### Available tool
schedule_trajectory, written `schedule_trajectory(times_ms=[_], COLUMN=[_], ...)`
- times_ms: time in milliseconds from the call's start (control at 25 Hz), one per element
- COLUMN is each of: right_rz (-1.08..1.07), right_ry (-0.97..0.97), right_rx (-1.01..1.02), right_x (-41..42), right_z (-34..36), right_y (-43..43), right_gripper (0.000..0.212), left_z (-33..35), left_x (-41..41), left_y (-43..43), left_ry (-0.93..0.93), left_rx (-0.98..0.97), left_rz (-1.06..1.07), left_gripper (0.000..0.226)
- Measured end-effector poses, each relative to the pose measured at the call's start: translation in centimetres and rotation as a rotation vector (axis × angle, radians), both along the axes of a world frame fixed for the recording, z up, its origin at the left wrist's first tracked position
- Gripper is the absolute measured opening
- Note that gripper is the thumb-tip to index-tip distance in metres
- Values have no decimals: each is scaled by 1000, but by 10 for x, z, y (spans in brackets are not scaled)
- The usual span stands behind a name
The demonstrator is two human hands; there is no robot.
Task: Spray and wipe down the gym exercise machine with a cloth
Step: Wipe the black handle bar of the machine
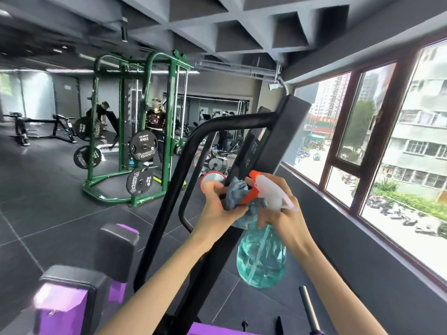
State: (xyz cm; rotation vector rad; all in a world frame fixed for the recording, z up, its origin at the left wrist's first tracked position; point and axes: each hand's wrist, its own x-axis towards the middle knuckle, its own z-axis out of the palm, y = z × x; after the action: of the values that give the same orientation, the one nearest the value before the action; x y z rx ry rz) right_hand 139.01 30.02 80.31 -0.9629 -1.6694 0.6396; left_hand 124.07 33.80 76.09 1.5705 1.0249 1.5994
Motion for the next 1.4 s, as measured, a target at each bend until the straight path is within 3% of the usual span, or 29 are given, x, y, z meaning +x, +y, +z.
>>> schedule_trajectory(times_ms=[120,240,360,440,560,720,840,1040,1240,1400], right_rz=[134,192,155,118,35,-85,-114,-142,-165,-69], right_ry=[63,93,206,249,340,404,429,180,23,-153], right_rx=[-56,-52,-74,-62,-28,17,-13,39,21,-5], right_x=[-1,-5,-7,-6,-5,-6,-10,-20,-24,-16], right_z=[10,14,13,11,11,18,18,19,25,32], right_y=[-14,-19,-25,-27,-27,-27,-24,-22,-18,-24], right_gripper=[87,80,66,63,60,60,60,65,33,50], left_z=[13,16,17,20,18,14,20,27,33,33], left_x=[14,21,22,22,22,24,28,22,30,25], left_y=[-9,-15,-24,-34,-51,-68,-66,-55,-54,-47], left_ry=[-144,-242,-222,-162,-64,321,425,367,329,278], left_rx=[20,-28,-50,-29,65,243,232,137,151,194], left_rz=[-157,-318,-397,-386,-205,-179,-128,-70,136,160], left_gripper=[29,46,43,43,53,39,50,45,32,27])
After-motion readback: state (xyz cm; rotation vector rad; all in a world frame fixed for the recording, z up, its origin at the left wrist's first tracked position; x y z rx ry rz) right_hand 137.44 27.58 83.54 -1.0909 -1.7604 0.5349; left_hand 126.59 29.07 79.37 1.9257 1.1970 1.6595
